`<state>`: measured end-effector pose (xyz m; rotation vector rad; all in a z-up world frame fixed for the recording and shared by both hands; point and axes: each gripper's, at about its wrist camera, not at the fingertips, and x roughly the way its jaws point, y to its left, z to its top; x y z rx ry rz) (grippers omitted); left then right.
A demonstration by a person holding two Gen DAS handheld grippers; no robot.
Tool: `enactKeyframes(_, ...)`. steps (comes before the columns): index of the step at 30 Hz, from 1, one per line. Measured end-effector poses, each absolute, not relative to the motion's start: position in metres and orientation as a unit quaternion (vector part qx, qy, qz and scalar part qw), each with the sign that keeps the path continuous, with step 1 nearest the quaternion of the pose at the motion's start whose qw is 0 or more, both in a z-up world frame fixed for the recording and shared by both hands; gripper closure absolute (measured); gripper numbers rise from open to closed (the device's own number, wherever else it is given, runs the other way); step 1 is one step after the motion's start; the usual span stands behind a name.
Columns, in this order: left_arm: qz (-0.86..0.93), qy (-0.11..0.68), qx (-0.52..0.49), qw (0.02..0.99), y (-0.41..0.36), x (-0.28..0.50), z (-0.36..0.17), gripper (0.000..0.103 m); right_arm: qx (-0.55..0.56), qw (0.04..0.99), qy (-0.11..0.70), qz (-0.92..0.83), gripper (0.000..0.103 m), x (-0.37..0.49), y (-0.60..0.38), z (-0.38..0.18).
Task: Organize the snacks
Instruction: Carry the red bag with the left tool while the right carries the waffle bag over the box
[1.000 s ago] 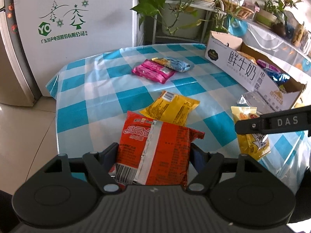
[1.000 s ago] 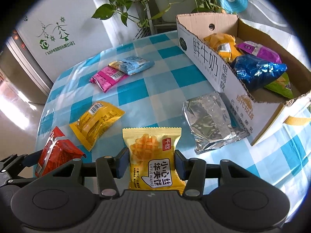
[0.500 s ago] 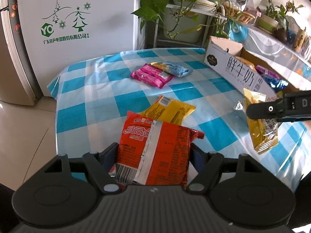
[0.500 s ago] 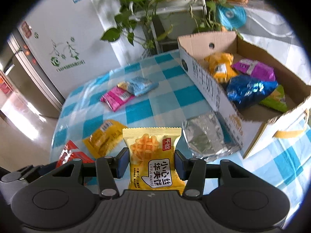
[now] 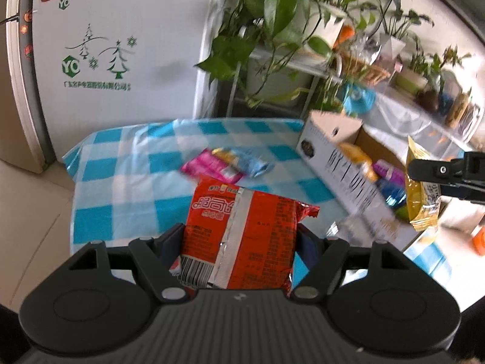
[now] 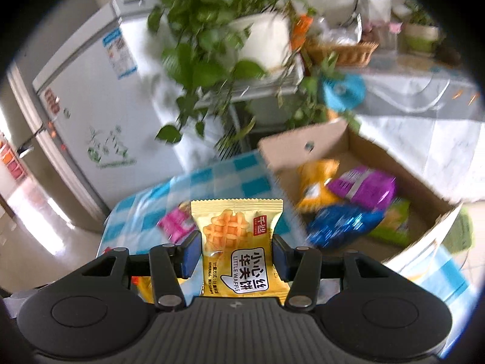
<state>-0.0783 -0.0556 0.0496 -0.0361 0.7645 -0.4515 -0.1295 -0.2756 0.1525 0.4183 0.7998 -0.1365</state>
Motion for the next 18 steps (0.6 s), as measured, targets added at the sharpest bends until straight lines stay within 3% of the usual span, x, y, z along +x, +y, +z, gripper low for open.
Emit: enactKeyframes(18,-0.283,0.368,-0.065,0.883,-0.16,-0.058,0.079,0.027,0.298,0.877,0.339,-0.166,0.047,-0.126,-0.4,0.158)
